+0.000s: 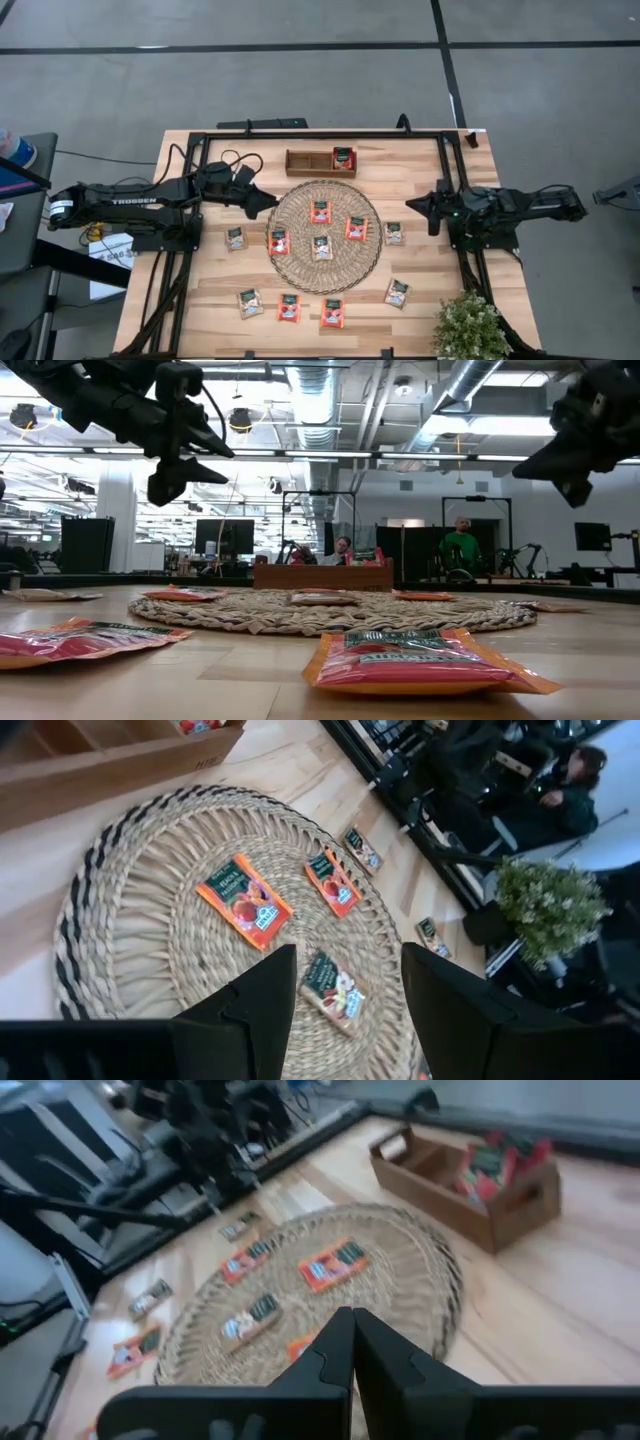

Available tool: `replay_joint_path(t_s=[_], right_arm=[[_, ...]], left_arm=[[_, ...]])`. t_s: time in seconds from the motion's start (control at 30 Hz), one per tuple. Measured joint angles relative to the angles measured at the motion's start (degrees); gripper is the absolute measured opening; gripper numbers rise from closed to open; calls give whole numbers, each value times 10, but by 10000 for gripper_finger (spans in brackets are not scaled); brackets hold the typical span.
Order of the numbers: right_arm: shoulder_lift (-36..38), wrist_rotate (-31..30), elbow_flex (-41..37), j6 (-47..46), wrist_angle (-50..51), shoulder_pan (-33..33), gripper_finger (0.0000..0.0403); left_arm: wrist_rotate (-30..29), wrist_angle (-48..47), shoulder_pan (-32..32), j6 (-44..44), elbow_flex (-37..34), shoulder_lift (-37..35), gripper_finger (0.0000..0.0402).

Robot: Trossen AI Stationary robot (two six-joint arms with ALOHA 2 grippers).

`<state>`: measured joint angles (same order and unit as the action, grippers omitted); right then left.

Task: Pick & Place Tea
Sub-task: Put the brown tea bag into the middle section of the wooden organizer

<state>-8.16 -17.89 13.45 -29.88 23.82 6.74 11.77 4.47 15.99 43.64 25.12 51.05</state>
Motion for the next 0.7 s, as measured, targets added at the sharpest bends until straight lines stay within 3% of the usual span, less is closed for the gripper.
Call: replay_joint_path(t_s=[0.2,0.3,0.4,0.53,0.7], right_arm=[[0,1,-34,44,-106,0,0],[0,0,-42,48,-136,0,0],[0,0,-43,45,-136,0,0],[0,0,-43,32,-136,0,0],[0,0,-43,30,-136,0,0]], left_arm=[[5,8,0,47,0,0,174],[23,35,0,37,1,0,174],[29,-5,-8,12,34,0,174],[3,-244,-37,-50,150,6,174],[-98,-579,-77,-70,278,41,174]])
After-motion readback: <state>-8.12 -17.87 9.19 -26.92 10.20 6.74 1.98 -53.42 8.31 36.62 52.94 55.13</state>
